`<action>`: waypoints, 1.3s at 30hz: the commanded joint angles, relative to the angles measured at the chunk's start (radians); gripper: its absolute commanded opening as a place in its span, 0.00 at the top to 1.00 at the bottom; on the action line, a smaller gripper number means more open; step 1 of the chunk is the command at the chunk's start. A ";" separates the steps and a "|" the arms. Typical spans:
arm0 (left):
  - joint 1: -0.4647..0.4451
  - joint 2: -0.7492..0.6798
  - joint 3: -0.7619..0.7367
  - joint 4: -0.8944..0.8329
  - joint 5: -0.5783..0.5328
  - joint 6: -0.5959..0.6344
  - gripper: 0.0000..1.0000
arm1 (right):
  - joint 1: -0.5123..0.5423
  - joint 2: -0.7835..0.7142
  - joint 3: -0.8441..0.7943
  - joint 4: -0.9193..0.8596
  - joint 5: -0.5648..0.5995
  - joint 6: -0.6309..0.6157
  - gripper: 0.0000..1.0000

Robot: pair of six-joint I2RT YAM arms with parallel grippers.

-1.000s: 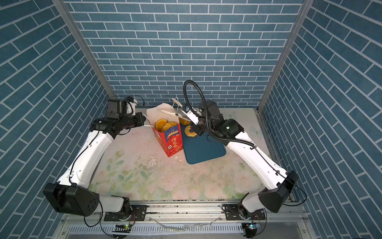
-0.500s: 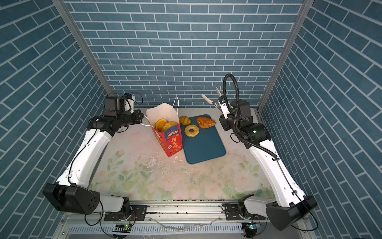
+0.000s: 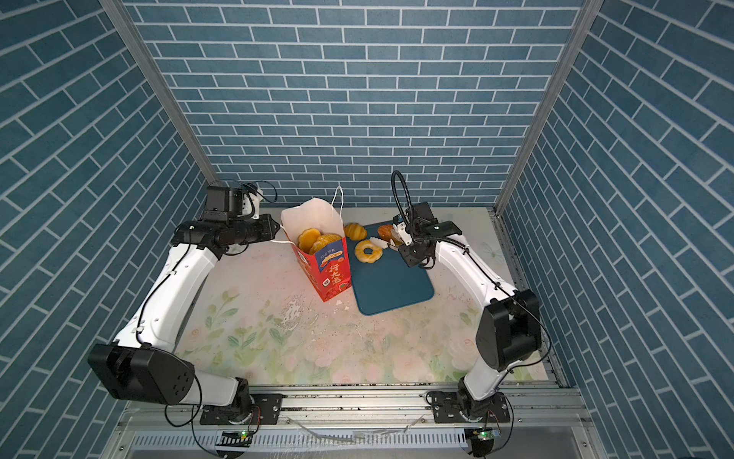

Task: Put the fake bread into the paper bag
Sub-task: 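Lower the open tongs around the ring bagel on the tray, then squeeze the tongs on the ring bagel and lift it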

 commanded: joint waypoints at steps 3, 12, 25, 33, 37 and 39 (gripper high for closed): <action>0.001 -0.003 -0.004 -0.013 0.023 -0.014 0.73 | 0.001 0.084 0.094 -0.043 -0.032 0.155 0.64; 0.001 -0.018 -0.027 -0.010 0.014 -0.020 0.71 | 0.044 0.161 0.165 -0.085 -0.051 0.184 0.66; 0.000 -0.025 -0.034 -0.004 0.010 -0.016 0.70 | 0.063 0.258 0.237 -0.150 0.057 0.217 0.66; 0.000 -0.026 -0.034 -0.008 0.005 -0.011 0.70 | 0.070 0.266 0.251 -0.170 0.036 0.199 0.65; 0.000 -0.033 -0.035 -0.008 0.003 -0.013 0.68 | 0.070 0.295 0.276 -0.204 0.016 0.200 0.65; 0.000 -0.032 -0.035 -0.004 0.004 -0.015 0.67 | 0.072 0.302 0.282 -0.214 0.015 0.197 0.64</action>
